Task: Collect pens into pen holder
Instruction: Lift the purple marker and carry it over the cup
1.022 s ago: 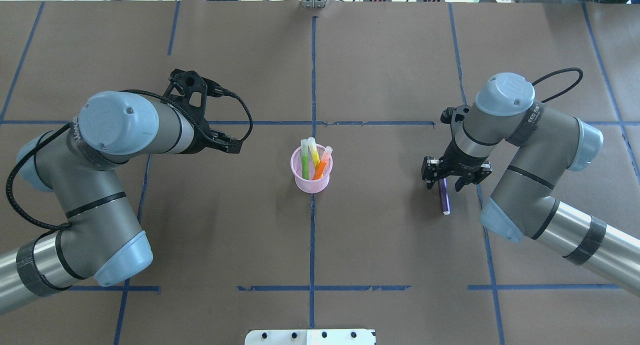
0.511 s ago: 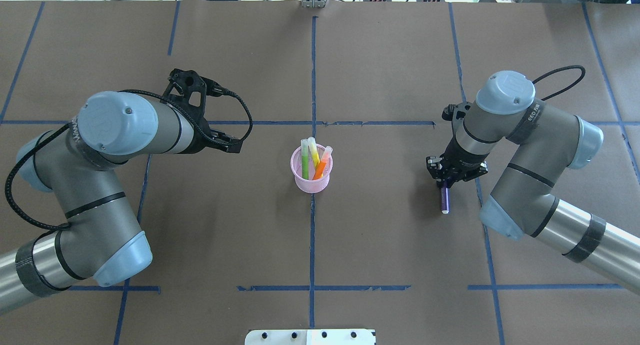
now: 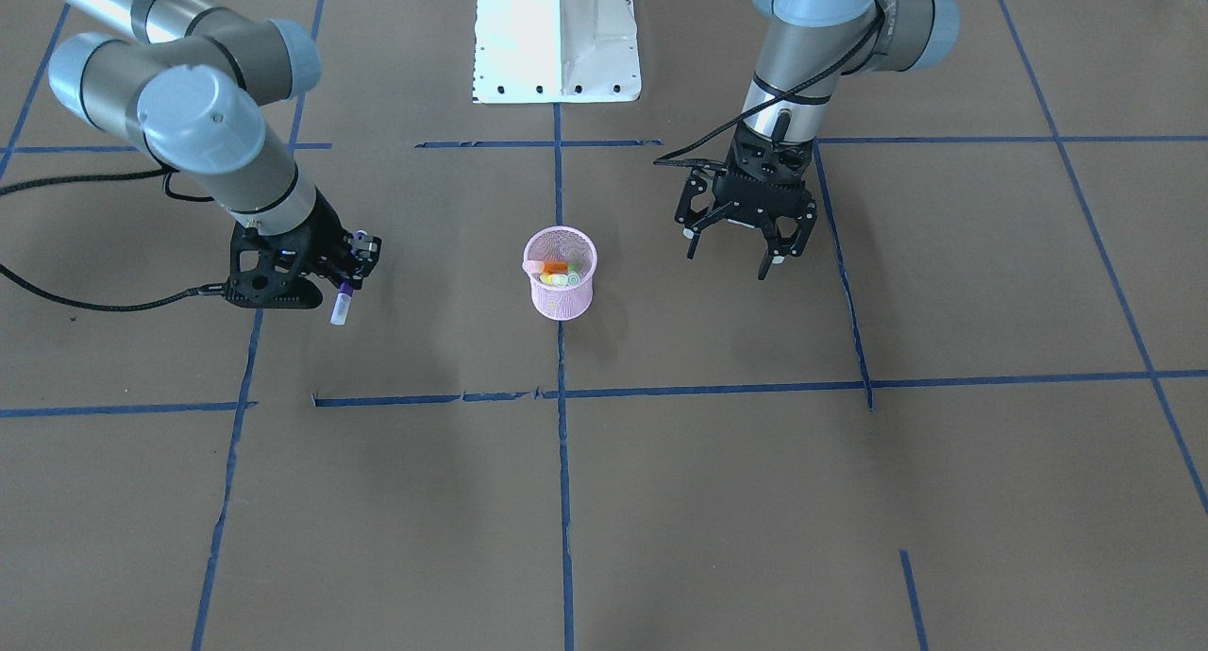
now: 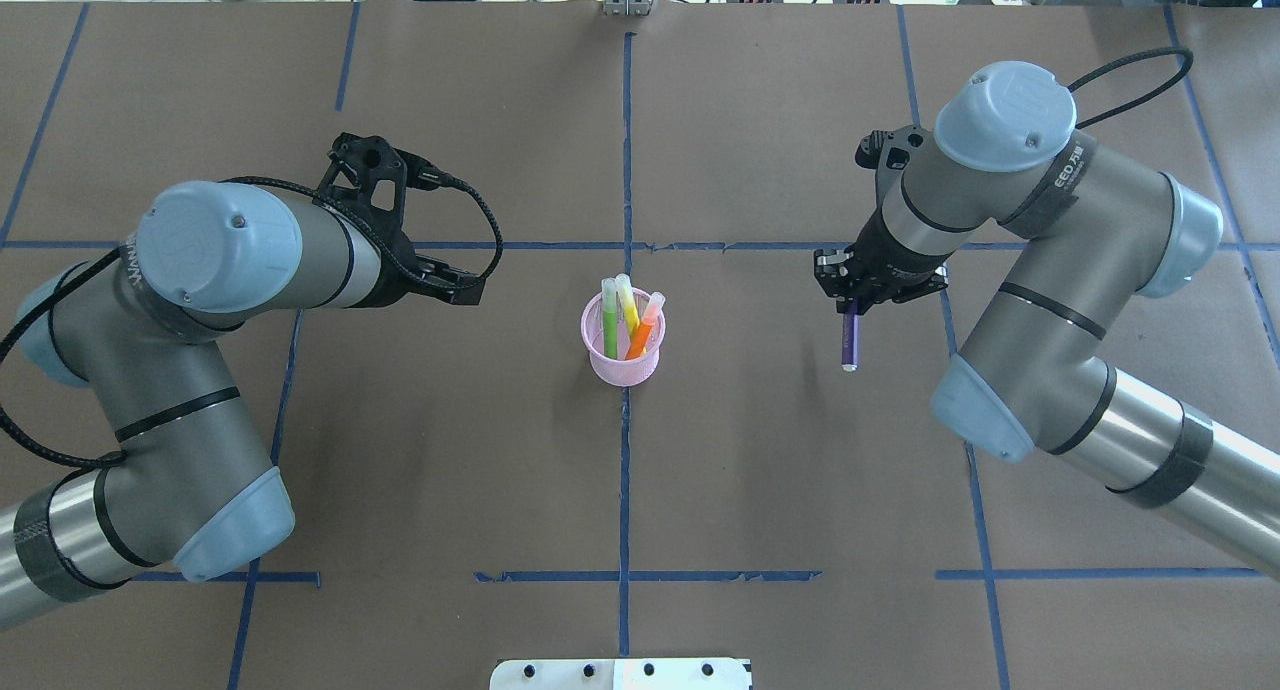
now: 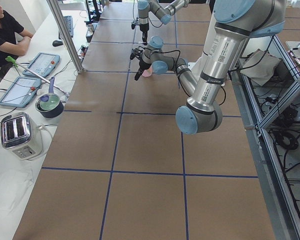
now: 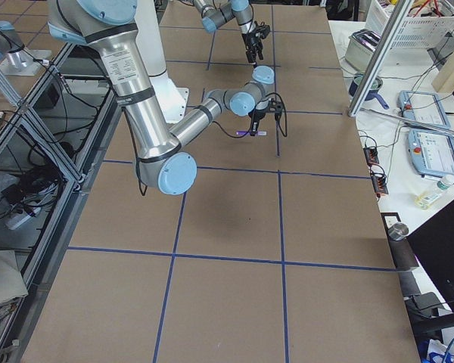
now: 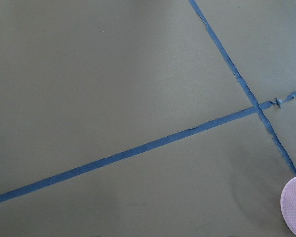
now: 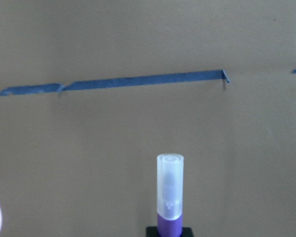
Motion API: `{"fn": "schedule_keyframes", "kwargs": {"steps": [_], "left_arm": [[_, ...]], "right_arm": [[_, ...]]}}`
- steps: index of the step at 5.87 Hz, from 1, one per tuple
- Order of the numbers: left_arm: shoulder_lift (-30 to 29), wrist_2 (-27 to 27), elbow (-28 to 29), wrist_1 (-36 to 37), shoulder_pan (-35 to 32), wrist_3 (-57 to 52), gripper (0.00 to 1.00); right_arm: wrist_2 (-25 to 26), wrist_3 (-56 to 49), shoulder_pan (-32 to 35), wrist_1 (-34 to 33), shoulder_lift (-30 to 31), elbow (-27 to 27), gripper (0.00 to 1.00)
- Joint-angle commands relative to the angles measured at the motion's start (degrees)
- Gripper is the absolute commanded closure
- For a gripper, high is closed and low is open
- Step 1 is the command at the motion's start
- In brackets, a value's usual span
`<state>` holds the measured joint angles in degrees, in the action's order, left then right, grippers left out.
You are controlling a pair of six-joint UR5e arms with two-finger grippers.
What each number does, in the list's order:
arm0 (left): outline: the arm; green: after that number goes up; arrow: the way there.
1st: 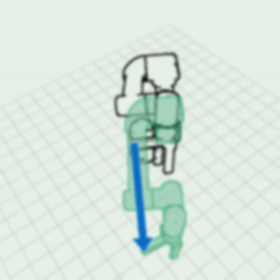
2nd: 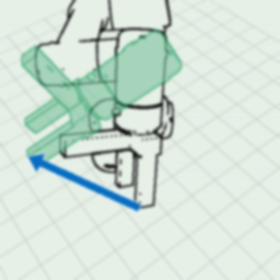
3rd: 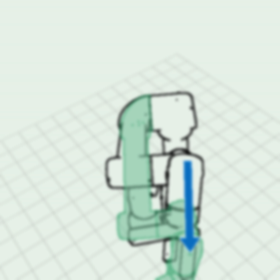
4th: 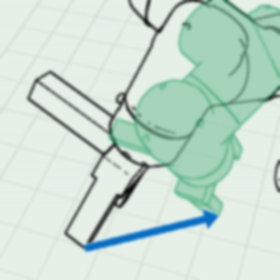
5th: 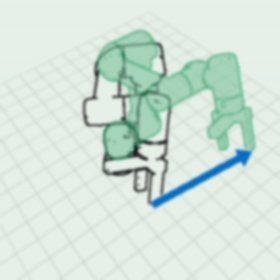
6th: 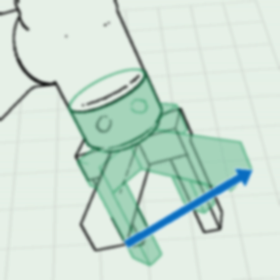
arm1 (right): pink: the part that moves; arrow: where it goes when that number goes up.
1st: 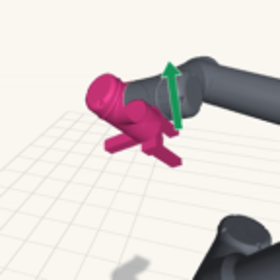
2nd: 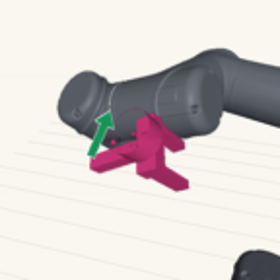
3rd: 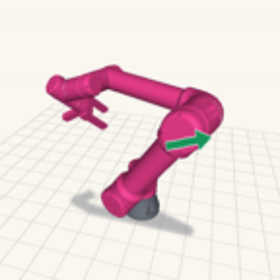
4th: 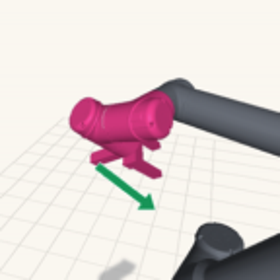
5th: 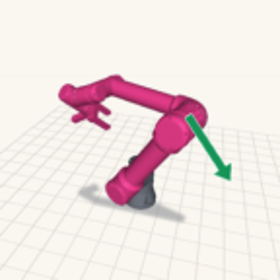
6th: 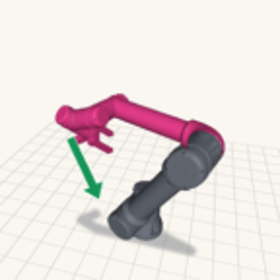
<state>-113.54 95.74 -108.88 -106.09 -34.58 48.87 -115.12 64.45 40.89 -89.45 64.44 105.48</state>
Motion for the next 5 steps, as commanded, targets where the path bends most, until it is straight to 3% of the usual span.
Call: {"fn": "schedule_keyframes", "kwargs": {"steps": [1,2,4,5], "left_arm": [[1.5,0.0,-2.3,0.0,0.0,-0.2,0.1],[1.6,-0.2,-2.4,0.0,0.0,-0.2,0.08],[2.3,-0.4,-3.5,0.0,-0.1,0.0,0.06],[2.3,-0.5,-4.0,0.0,-0.1,0.2,0.05]], "right_arm": [[22.5,6.4,-9.3,-1.2,-2.4,10.6,1.0],[31.1,9.3,-13.3,-0.6,-4.6,11.6,1.0],[62.0,12.5,-26.2,3.8,-6.2,9.3,1.0],[68.3,12.5,-28.0,9.9,-6.3,5.2,1.0]]}}
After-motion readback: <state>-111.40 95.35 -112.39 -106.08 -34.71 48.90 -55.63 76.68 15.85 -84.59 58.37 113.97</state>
